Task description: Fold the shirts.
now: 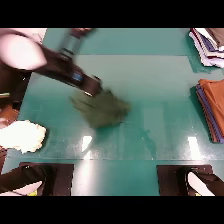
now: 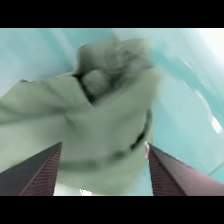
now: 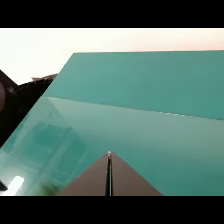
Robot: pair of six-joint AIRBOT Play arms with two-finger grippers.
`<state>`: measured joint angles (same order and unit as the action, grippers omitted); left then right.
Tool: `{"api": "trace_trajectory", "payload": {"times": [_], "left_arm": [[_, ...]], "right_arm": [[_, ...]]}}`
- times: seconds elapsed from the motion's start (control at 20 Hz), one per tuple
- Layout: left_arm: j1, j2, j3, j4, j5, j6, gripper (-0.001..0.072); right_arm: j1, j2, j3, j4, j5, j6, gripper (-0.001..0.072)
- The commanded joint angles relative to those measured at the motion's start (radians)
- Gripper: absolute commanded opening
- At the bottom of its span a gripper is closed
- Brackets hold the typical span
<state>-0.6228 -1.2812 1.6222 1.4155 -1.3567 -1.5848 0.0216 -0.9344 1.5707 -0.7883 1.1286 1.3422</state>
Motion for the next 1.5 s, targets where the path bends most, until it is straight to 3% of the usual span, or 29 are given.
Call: {"api": "trace_trajectory", "payload": {"times": [0.0, 0.2, 0.45, 0.85, 0.9, 0.95, 1.0, 1.05, 1.3, 1.4, 1.45], "left_arm": [[-0.067, -0.147, -0.01, 0.0, 0.1, 0.024, 0.0626], [0.083, -0.17, -0.01, 0.069, 0.119, 0.022, 0.0626], [0.311, -0.27, -0.064, -0.022, 0.114, 0.05, 0.0626], [0.359, -0.464, -0.097, -0.128, 0.135, 0.093, 0.0621], [0.359, -0.467, -0.097, -0.126, 0.14, 0.093, 0.0472], [0.361, -0.467, -0.095, -0.117, 0.15, 0.093, 0.0246], [0.362, -0.467, -0.087, -0.109, 0.153, 0.093, 0.0085], [0.363, -0.465, -0.074, -0.089, 0.14, 0.093, 0.0028], [0.363, -0.34, -0.015, 0.072, 0.125, 0.093, 0.0028], [0.363, -0.292, -0.015, 0.079, 0.133, 0.094, 0.0028], [0.363, -0.282, -0.015, 0.078, 0.134, 0.093, 0.0028]], "right_arm": [[0.0, 0.0, 0.006, 0.0, 0.037, 0.0, 0.0016], [0.0, 0.0, 0.005, -0.001, 0.066, 0.0, 0.0016], [0.0, -0.023, 0.005, -0.001, 0.124, 0.0, 0.0016], [0.0, -0.102, 0.004, 0.0, 0.197, 0.008, 0.0016], [0.0, -0.114, 0.004, -0.001, 0.212, 0.023, 0.0016], [0.0, -0.126, 0.004, -0.001, 0.238, 0.037, 0.0016], [0.0, -0.142, 0.002, -0.001, 0.269, 0.042, 0.0016], [0.0, -0.151, -0.013, -0.001, 0.289, 0.051, 0.0016], [0.02, -0.153, -0.297, -0.142, 0.286, 0.134, 0.0016], [0.048, -0.154, -0.48, -0.159, 0.212, 0.155, 0.0025], [0.068, -0.162, -0.57, -0.138, 0.163, 0.155, 0.0184]]}}
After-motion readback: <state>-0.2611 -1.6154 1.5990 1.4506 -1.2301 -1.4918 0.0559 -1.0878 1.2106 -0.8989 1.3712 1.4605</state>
